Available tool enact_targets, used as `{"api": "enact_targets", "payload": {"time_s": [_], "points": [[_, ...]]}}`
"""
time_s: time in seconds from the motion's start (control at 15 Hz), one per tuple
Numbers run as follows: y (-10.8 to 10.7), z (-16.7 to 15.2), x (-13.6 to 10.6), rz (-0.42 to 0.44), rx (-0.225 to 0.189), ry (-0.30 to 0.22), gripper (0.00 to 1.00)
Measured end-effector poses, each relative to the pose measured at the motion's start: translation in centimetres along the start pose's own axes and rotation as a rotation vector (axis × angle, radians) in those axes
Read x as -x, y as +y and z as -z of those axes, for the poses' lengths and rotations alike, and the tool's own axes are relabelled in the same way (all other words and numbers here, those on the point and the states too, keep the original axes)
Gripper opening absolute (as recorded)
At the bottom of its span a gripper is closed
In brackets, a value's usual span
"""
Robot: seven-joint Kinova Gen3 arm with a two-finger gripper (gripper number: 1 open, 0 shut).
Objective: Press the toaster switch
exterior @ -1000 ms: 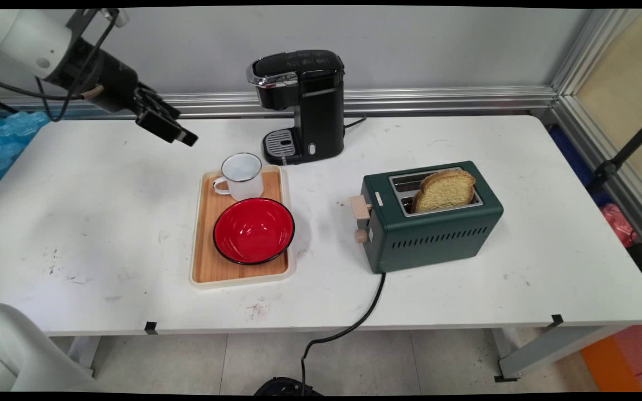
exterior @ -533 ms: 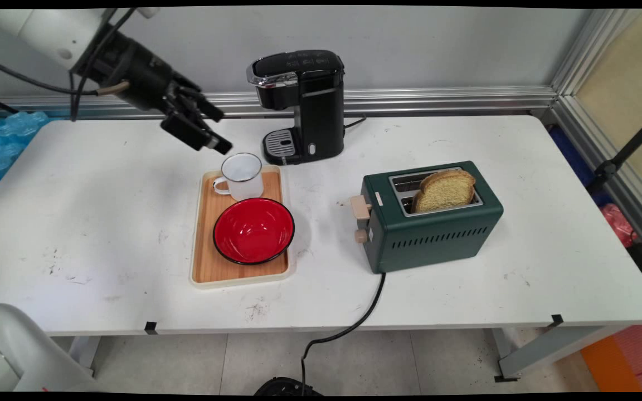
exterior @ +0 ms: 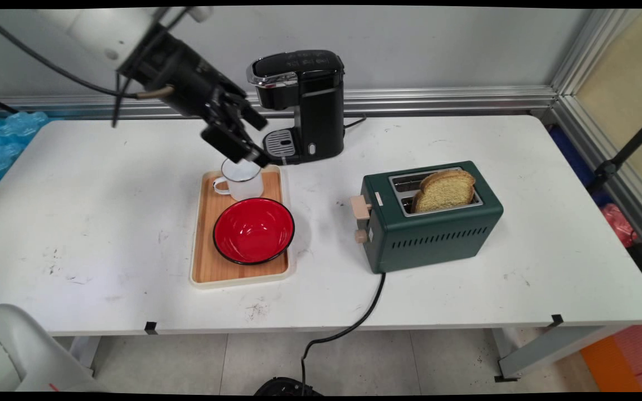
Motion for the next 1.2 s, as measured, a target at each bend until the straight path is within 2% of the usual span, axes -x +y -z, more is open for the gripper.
{"api": "enact_targets", "payload": {"time_s": [0.27, 0.73, 0.8, 1.2], "points": [[1.0, -2.6, -2.5, -0.026, 0.018, -0.007, 1.00], [2.3, -8.0, -6.3, -0.050, 0.025, -0.038, 1.00], [2.4, -8.6, -6.7, -0.051, 0.023, -0.043, 0.00], [2.9, -12.5, -8.4, -0.061, 0.003, -0.091, 0.00]]}}
